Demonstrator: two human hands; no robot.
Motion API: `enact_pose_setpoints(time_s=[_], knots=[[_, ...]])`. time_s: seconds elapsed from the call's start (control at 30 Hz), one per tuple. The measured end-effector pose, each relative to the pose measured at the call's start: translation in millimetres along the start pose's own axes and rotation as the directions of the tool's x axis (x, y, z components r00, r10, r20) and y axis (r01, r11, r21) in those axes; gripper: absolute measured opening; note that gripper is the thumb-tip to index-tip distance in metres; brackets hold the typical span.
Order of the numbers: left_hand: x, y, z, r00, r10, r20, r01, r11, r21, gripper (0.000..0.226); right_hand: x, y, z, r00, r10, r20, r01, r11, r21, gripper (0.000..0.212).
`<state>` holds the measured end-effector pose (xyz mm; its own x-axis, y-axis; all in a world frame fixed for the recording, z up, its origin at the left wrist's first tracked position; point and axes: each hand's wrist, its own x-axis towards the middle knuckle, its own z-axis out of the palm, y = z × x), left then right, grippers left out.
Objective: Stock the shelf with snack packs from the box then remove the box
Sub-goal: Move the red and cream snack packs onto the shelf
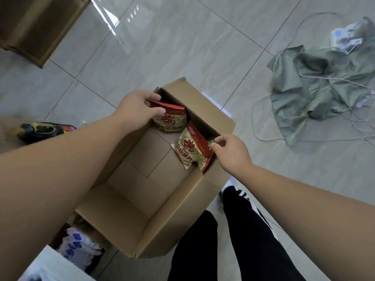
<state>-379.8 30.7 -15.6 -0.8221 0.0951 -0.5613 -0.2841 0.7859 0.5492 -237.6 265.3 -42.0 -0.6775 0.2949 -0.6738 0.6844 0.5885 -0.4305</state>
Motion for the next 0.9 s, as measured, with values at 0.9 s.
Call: enact_pose_setpoints(time_s=[0.9], knots=[[38.4, -44.4, 32.2, 0.994, -0.048, -0.095, 0.062, 0.986, 0.152, 0.014, 39.1, 7.4, 55.7, 0.997, -0.004, -0.077, -0.015, 0.972, -0.236, 0.027]])
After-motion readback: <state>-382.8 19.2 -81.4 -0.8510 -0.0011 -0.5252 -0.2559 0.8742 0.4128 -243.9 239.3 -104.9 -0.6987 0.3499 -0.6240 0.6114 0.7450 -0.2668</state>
